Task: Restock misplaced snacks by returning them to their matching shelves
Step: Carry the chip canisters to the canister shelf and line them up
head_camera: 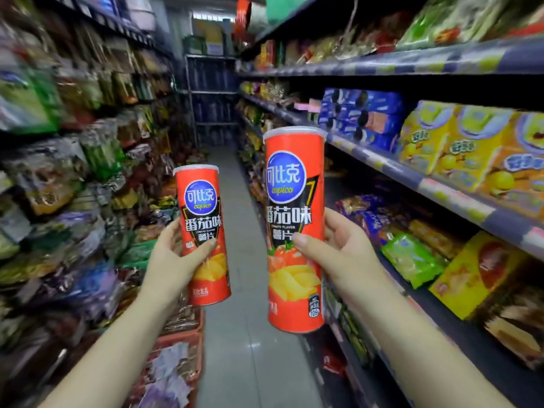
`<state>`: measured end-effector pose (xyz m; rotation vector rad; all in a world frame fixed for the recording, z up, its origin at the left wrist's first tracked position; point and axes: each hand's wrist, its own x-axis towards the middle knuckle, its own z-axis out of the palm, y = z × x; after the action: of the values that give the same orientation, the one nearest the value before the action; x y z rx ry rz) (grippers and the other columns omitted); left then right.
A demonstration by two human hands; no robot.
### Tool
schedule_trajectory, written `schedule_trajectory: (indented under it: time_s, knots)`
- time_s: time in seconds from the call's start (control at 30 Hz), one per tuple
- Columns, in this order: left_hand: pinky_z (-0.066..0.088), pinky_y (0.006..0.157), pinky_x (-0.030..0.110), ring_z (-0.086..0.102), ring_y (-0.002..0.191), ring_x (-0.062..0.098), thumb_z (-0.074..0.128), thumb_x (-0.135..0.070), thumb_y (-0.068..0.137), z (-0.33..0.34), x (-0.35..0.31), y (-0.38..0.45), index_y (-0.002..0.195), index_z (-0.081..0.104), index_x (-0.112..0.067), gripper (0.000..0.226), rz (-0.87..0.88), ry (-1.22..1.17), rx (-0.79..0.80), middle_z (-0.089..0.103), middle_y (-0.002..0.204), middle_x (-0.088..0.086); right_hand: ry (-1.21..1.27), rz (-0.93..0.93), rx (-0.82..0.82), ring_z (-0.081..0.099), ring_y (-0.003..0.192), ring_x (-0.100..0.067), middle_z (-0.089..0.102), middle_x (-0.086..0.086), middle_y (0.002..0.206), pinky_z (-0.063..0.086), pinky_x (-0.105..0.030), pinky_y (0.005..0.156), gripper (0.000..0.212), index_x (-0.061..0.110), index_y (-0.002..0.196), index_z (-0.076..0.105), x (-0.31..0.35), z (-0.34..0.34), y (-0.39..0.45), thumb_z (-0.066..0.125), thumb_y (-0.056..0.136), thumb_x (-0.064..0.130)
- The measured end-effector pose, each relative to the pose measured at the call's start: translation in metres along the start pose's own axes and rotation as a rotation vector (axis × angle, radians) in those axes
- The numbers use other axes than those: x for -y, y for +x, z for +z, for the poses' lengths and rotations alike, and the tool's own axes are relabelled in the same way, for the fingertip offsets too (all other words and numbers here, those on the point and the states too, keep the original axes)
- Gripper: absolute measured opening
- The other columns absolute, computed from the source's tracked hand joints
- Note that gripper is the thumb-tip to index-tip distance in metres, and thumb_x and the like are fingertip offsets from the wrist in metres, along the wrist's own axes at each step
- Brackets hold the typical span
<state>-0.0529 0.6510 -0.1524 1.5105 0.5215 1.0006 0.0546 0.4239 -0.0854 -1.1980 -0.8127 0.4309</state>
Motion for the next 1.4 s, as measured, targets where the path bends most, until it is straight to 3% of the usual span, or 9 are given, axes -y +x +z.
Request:
schedule_trajectory:
  time_s: [0.2,0.3,0.5,0.67,0.77,0.93,1.07,1.2,1.4]
  knots:
    - [0.05,0.061,0.005,0.064,0.074,-0.016,0.076,0.002,0.075,-0.023,0.024,0.08,0.122,0.051,-0.021,0.059,0.002,0.016,-0.036,0.066,0.103,-0.013,0.042,0.046,0.064,0.07,0.09,-0.021,0.075,-0.01,0.105,0.056,-0.034,0.076,0.047,0.012,0.111,0.065,-0.044,0.038,0.08,0.078,0.066,0.023]
    - [0.05,0.061,0.006,0.066,0.078,-0.013,0.077,0.003,0.074,-0.019,0.039,0.12,0.119,0.053,-0.023,0.057,-0.004,-0.006,-0.018,0.068,0.1,-0.015,0.037,0.063,0.06,0.071,0.09,-0.018,0.076,-0.006,0.103,0.057,-0.031,0.075,0.041,0.016,0.108,0.066,-0.065,0.044,0.124,0.077,0.069,0.015]
    - [0.054,0.071,0.016,0.07,0.092,0.004,0.079,0.002,0.072,0.01,0.07,0.235,0.12,0.059,-0.021,0.057,0.003,-0.027,0.062,0.073,0.108,-0.004,-0.002,0.039,0.051,0.072,0.093,-0.02,0.075,-0.007,0.106,0.056,-0.027,0.075,0.049,0.011,0.109,0.066,-0.098,0.036,0.235,0.08,0.063,0.021]
    - [0.055,0.076,0.023,0.07,0.096,0.007,0.082,-0.005,0.07,0.044,0.085,0.355,0.121,0.059,-0.025,0.06,0.038,-0.018,0.083,0.074,0.107,-0.007,-0.007,-0.034,0.05,0.073,0.079,-0.016,0.077,-0.006,0.099,0.056,-0.023,0.063,0.047,0.013,0.104,0.07,-0.111,0.012,0.351,0.08,0.06,0.026]
    - [0.055,0.081,0.028,0.07,0.096,0.005,0.083,-0.009,0.07,0.062,0.088,0.428,0.121,0.057,-0.028,0.06,0.045,-0.01,0.082,0.072,0.108,-0.011,-0.049,-0.085,0.038,0.073,0.087,-0.021,0.076,-0.007,0.102,0.058,-0.032,0.074,0.049,0.014,0.104,0.071,-0.113,0.001,0.43,0.08,0.059,0.029]
    - [0.055,0.074,0.02,0.069,0.096,0.005,0.082,-0.009,0.071,0.084,0.101,0.537,0.125,0.055,-0.026,0.063,0.084,0.014,0.075,0.071,0.11,-0.01,-0.084,-0.145,0.052,0.073,0.091,-0.021,0.077,-0.004,0.101,0.058,-0.032,0.077,0.044,0.016,0.104,0.072,-0.13,-0.005,0.545,0.08,0.063,0.03]
    - [0.056,0.069,0.016,0.069,0.094,0.002,0.083,-0.01,0.071,0.093,0.131,0.614,0.115,0.06,-0.033,0.055,0.087,0.009,0.047,0.074,0.102,-0.016,-0.084,-0.129,0.057,0.073,0.09,-0.016,0.077,-0.001,0.1,0.057,-0.025,0.073,0.039,0.02,0.102,0.073,-0.165,-0.005,0.625,0.08,0.065,0.031]
    - [0.054,0.065,0.012,0.068,0.094,-0.003,0.085,-0.015,0.068,0.093,0.173,0.697,0.127,0.056,-0.024,0.066,0.055,0.011,0.044,0.07,0.113,-0.011,-0.064,-0.085,0.069,0.074,0.086,-0.015,0.078,-0.001,0.097,0.056,-0.024,0.07,0.038,0.022,0.101,0.074,-0.213,-0.001,0.708,0.081,0.064,0.03]
    - [0.054,0.072,0.017,0.068,0.096,-0.001,0.086,-0.02,0.063,0.088,0.226,0.844,0.128,0.057,-0.023,0.071,0.057,0.028,0.072,0.073,0.107,-0.013,-0.106,-0.06,0.079,0.074,0.086,-0.017,0.078,-0.002,0.098,0.057,-0.025,0.07,0.034,0.019,0.101,0.073,-0.274,0.022,0.85,0.08,0.067,0.019]
